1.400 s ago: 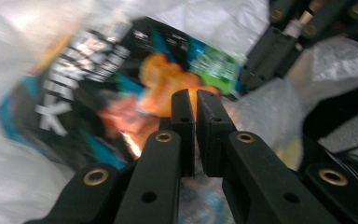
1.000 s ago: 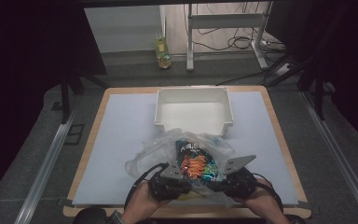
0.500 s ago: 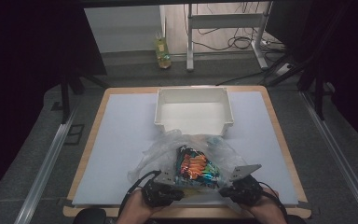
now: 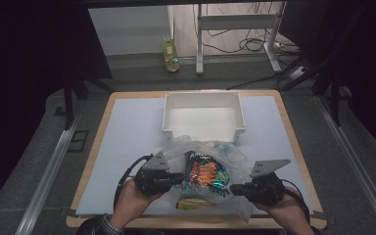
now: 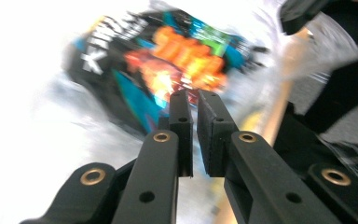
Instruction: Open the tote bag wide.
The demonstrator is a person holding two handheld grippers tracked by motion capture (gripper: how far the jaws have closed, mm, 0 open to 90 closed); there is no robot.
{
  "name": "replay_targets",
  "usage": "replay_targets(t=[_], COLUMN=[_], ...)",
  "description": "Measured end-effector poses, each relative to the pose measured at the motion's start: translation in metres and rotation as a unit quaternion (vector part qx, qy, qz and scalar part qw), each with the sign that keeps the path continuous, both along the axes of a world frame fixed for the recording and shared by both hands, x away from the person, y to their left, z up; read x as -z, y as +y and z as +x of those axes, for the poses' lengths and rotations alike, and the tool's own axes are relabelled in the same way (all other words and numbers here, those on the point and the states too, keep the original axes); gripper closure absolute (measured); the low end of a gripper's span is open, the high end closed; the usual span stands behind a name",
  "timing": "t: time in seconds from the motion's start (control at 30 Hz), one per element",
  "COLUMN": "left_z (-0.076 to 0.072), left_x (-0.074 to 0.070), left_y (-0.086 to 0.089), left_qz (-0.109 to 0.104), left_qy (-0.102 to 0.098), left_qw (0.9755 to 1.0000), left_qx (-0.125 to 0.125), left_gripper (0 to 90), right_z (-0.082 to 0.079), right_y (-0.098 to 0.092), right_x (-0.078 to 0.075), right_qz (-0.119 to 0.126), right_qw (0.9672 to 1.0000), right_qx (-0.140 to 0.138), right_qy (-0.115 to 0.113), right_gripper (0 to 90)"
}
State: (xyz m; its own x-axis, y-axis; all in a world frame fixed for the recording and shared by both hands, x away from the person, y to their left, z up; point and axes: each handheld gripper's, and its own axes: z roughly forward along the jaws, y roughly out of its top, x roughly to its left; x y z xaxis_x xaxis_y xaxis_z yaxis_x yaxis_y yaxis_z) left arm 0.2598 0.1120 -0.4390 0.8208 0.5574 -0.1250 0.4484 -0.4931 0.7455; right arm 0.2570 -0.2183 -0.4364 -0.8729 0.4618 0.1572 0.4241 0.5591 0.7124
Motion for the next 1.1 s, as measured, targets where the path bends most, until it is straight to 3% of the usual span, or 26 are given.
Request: replay_targets(t=[0.07, 0.17, 0.23, 0.33, 0.37, 0.4, 0.57, 0.63, 0.83, 0.97, 1.1], left_z=[0.011, 0.025, 0.029, 0.026, 0.023, 0.020, 0.001, -0.009, -0.037, -0.042, -0.038], left_x=[0.005, 0.019, 0.029, 0.040, 0.043, 0.045, 0.052, 0.055, 0.064, 0.075, 0.084], left_y=[-0.003, -0.009, -0.011, -0.008, -0.006, -0.005, -0.001, 0.000, -0.002, -0.008, -0.013], left_qz=[0.019, 0.030, 0.034, 0.020, 0.016, 0.014, 0.012, 0.011, 0.037, 0.067, 0.080], left_qy=[-0.003, 0.014, 0.028, 0.047, 0.053, 0.057, 0.061, 0.051, 0.028, 0.030, 0.033], left_qw=[0.9997, 0.9991, 0.9988, 0.9987, 0.9985, 0.9982, 0.9974, 0.9976, 0.9973, 0.9953, 0.9944], left_qx=[-0.012, -0.025, -0.020, -0.004, 0.006, 0.010, 0.036, 0.046, 0.057, 0.062, 0.061], left_gripper=[84.2, 84.4, 84.6, 84.6, 84.5, 84.5, 84.6, 84.3, 83.8, 83.7, 84.0], right_z=[0.009, 0.027, 0.036, 0.043, 0.045, 0.045, 0.037, 0.032, 0.016, 0.008, -0.001], right_y=[0.006, 0.014, 0.017, 0.017, 0.013, 0.013, 0.006, 0.003, -0.005, -0.008, -0.016], right_x=[-0.002, 0.003, 0.011, 0.021, 0.027, 0.027, 0.039, 0.043, 0.054, 0.060, 0.068], right_qz=[-0.007, -0.011, -0.014, -0.054, -0.069, -0.069, -0.093, -0.105, -0.115, -0.120, -0.122], right_qw=[0.9999, 0.9992, 0.9987, 0.9941, 0.9929, 0.9929, 0.9930, 0.9922, 0.9912, 0.9907, 0.9904], right_qx=[0.010, 0.032, 0.045, 0.081, 0.087, 0.087, 0.069, 0.067, 0.066, 0.063, 0.064], right_qy=[-0.008, -0.022, -0.022, -0.049, -0.044, -0.044, -0.020, -0.016, -0.003, -0.001, 0.004], right_gripper=[86.6, 86.6, 86.7, 87.7, 88.2, 88.2, 88.8, 88.9, 88.8, 88.7, 87.9])
